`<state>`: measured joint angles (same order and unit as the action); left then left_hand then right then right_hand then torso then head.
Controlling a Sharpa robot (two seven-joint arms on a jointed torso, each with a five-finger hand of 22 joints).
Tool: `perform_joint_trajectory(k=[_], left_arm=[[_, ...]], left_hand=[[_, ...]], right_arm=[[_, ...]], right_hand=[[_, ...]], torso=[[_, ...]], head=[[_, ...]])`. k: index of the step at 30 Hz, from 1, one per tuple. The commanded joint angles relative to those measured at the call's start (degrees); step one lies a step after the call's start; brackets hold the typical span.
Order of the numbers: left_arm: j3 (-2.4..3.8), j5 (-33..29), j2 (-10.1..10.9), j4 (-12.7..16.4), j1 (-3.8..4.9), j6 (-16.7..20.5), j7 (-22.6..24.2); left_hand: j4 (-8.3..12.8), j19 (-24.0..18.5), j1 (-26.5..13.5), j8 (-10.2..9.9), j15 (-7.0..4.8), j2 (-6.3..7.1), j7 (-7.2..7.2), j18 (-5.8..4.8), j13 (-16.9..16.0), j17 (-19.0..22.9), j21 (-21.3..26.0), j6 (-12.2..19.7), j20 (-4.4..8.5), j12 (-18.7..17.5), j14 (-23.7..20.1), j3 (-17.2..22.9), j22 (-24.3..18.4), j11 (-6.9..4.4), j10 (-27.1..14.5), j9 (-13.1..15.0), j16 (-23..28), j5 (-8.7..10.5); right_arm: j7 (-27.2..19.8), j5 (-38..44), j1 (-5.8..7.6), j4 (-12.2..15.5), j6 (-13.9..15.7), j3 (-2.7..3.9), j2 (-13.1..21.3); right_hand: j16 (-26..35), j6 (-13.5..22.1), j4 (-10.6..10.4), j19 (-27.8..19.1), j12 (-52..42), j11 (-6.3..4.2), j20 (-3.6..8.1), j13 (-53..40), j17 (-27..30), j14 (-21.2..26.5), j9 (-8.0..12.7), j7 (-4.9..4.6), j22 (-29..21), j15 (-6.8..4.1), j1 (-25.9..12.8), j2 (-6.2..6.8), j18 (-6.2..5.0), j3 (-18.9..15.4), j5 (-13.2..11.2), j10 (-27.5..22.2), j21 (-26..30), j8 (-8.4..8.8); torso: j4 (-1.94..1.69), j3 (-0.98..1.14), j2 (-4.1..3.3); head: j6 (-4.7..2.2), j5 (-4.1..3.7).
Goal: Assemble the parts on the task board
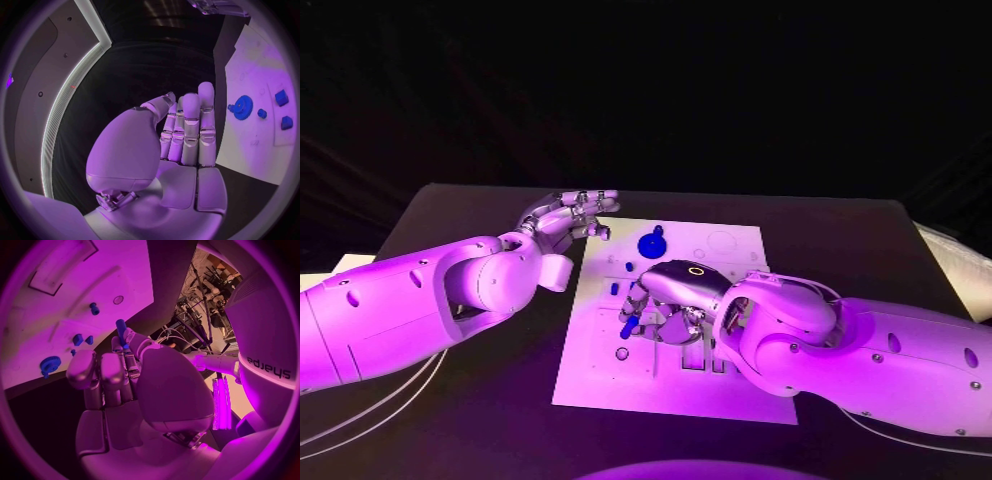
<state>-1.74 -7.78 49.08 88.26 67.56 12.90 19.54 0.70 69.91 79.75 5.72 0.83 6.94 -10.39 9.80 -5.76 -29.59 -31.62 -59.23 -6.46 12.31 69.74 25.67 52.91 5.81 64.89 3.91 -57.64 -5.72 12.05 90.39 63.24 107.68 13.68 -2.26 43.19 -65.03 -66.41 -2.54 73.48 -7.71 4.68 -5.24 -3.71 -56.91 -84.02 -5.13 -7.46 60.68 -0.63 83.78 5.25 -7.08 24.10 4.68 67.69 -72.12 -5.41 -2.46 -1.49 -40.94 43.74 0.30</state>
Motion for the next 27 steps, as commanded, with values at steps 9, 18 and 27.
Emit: perform_joint_trajectory(k=[9,18,27], left_arm=[[0.04,0.5,-0.2,0.2,-0.01,-1.4,0.2],[0.04,0.5,-0.2,0.2,-0.01,-1.4,0.2],[0.04,0.5,-0.3,0.2,-0.01,-1.4,0.2]], left_hand=[[0.2,-0.2,0.2,0.2,0.08,-0.15,0.03,0.59,-0.1,0.0,0.4,0.4,-0.04,0.3,-0.4,-0.2,-0.1,0.06,-0.3,0.0,0.2,0.14],[0.2,-0.2,0.2,0.2,0.08,-0.15,0.03,0.59,-0.1,0.0,0.4,0.4,-0.04,0.3,-0.4,-0.2,-0.1,0.06,-0.3,0.0,0.2,0.14],[0.2,-0.2,0.2,0.2,0.08,-0.15,0.03,0.59,-0.1,0.0,0.4,0.4,-0.04,0.3,-0.4,-0.2,-0.1,0.06,-0.3,0.0,0.2,0.14]], right_arm=[[-2.1,-0.1,-2.15,-4.0,-3.2,-0.44,-3.5],[-1.3,1.1,-2.57,-5.0,-4.8,-0.6,-4.5],[-0.2,2.8,-2.61,-5.7,-6.0,-0.7,-4.8]], right_hand=[[-0.3,-0.1,0.0,0.2,0.3,-0.73,0.05,0.0,0.0,-1.2,0.0,-0.17,0.0,-0.19,-0.6,-0.27,0.84,0.3,0.4,0.8,-0.2,0.33],[-0.4,-0.1,0.0,0.3,0.4,-0.71,0.04,0.0,-0.1,-1.2,0.0,-0.19,0.0,-0.18,-0.6,-0.3,0.85,0.3,0.4,0.8,-0.2,0.35],[-0.4,-0.1,0.0,0.3,0.4,-0.71,0.04,0.0,-0.1,-1.2,0.0,-0.19,0.0,-0.18,-0.6,-0.3,0.85,0.3,0.4,0.8,-0.2,0.35]], torso=[[0.12,0.0,-0.14],[0.11,0.07,-0.06],[0.16,0.07,-0.04]], head=[[0.6,0.93],[0.92,1.14],[1.11,1.16]])
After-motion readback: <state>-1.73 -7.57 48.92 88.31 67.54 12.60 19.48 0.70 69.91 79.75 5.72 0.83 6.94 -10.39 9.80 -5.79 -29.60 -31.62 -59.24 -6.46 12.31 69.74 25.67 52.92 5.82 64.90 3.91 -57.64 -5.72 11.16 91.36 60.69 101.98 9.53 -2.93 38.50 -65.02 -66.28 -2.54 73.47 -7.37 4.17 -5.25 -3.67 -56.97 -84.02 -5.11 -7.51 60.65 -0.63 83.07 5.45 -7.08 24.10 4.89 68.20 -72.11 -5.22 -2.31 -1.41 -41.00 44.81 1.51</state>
